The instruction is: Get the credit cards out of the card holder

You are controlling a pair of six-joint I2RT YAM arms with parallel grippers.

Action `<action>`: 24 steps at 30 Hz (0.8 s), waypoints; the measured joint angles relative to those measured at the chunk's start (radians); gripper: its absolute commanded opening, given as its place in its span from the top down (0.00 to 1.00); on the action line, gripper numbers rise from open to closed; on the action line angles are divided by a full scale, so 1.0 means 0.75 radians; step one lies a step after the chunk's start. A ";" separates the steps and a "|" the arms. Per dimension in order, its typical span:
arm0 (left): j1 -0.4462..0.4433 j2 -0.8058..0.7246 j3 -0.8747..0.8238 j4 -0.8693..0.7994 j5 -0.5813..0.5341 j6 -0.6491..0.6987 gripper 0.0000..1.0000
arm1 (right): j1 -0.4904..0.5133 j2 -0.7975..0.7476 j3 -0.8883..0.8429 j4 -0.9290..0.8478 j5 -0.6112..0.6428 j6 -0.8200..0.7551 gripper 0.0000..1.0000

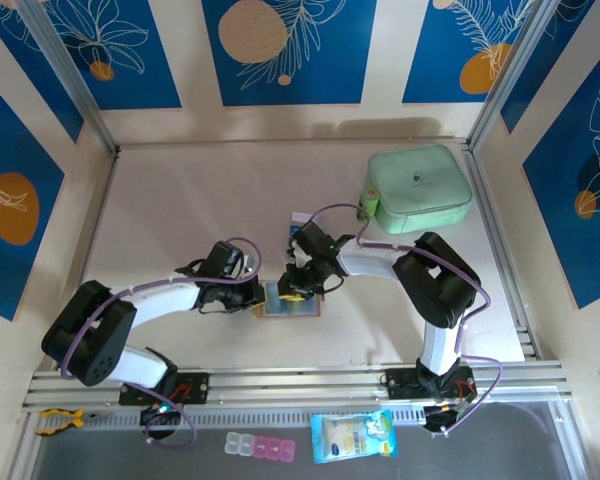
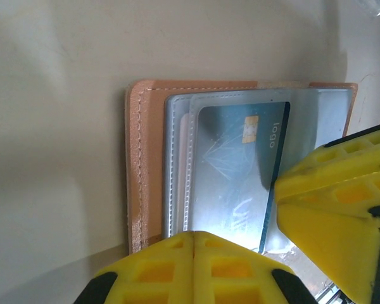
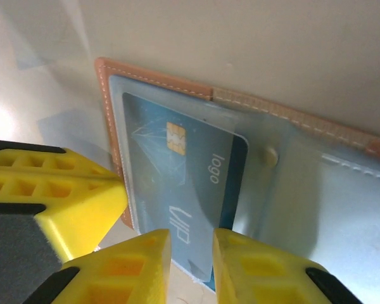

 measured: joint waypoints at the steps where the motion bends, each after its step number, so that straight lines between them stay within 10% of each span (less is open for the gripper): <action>1: 0.000 0.002 -0.002 -0.001 0.000 0.004 0.96 | 0.002 0.003 0.000 -0.001 0.001 -0.001 0.75; 24: 0.001 0.010 -0.008 -0.002 0.000 0.023 0.97 | 0.013 0.031 0.009 0.045 -0.035 0.001 0.80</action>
